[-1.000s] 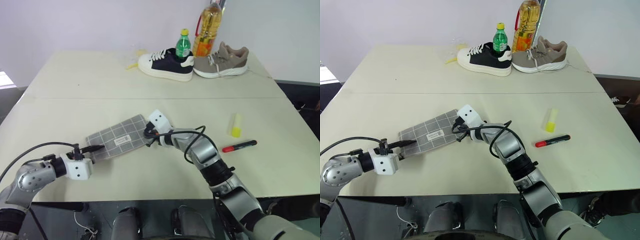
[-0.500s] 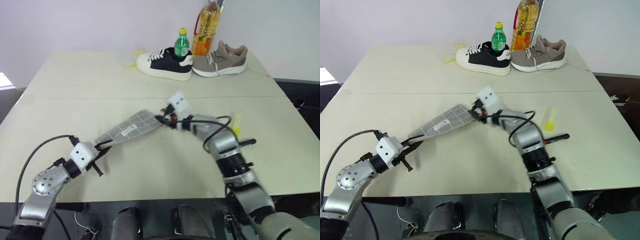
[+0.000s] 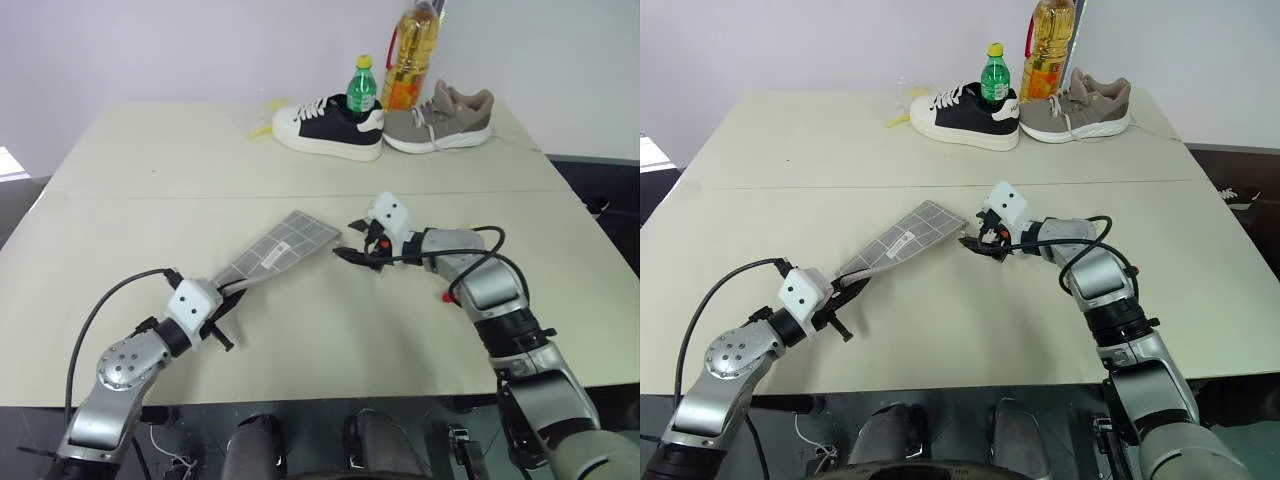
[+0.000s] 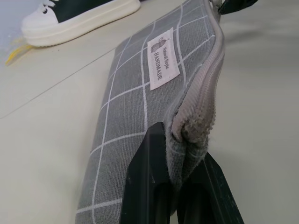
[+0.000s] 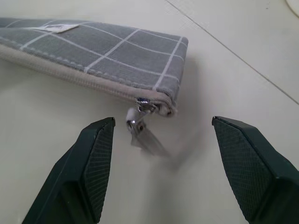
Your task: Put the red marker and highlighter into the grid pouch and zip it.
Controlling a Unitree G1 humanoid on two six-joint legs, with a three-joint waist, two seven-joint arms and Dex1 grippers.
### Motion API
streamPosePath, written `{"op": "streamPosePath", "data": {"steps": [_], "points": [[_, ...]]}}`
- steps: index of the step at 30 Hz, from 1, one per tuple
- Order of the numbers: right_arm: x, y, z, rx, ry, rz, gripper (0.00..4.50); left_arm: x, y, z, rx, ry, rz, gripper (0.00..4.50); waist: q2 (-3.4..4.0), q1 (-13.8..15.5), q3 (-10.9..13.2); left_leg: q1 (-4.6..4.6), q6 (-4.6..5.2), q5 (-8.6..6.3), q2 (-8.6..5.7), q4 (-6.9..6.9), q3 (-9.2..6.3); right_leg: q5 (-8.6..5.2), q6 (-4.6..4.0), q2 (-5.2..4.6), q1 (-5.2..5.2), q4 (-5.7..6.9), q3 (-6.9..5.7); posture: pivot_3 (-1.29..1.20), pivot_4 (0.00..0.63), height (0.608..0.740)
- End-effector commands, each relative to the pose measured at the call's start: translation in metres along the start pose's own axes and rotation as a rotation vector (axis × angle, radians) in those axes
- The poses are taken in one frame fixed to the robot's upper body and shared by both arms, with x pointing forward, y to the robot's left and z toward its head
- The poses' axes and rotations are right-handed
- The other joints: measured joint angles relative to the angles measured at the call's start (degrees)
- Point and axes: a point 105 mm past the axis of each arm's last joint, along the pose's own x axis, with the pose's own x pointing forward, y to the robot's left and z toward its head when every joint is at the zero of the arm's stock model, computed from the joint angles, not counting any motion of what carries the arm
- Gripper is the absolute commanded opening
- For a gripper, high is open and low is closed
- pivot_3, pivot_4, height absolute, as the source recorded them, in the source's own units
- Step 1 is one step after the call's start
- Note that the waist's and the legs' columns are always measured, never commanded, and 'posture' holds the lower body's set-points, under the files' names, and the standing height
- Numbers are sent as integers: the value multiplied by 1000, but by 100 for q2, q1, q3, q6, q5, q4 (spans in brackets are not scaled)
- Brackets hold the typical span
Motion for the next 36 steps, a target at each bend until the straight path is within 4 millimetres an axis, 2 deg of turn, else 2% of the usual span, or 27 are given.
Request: {"op": "streamPosePath", "data": {"steps": [1,3,8,11,15,21,27,32,36], "points": [[3,-5,16,82,-45,-35,3202,4,-2,11,17,-36,-7,0,1,5,0,0,0,0,0,0,0,0,0,0,-1,0,0,0,150,705],[5,-3,17,137,-47,-27,2532,4,-2,11,16,-37,-8,0,1,10,1,-1,0,0,0,0,-1,0,0,-1,-1,0,0,0,150,705],[9,1,15,117,-13,-54,58,6,-3,11,15,-34,-6,0,1,17,0,-1,0,0,-1,1,-2,0,-1,-2,-1,0,0,0,150,705],[11,7,18,69,-2,-51,58,11,-5,9,7,-15,2,0,1,13,1,-1,0,0,-1,0,-2,0,-1,-2,-1,0,0,0,150,705],[16,21,22,-48,47,-44,58,29,-18,12,-29,-12,0,0,0,20,0,-2,0,0,-2,1,-2,0,0,-2,2,0,0,0,150,705],[18,36,29,-186,91,-25,58,57,-32,26,-119,-38,18,0,-3,40,-2,-4,0,0,-5,3,-3,0,0,-2,16,1,0,0,150,705],[17,51,36,-284,105,21,58,79,-38,52,-222,-121,28,0,-5,42,-4,-4,1,0,-9,5,-3,1,1,0,20,0,0,0,150,705],[12,78,43,-347,89,140,58,93,-41,54,-187,-108,21,0,-6,43,-4,-4,1,0,-12,5,-3,1,1,1,21,0,-1,0,150,705],[12,89,48,-356,77,166,58,102,-44,50,-153,-86,23,0,-7,45,-5,-4,1,0,-12,5,-5,1,1,2,21,0,-2,0,150,705]]}}
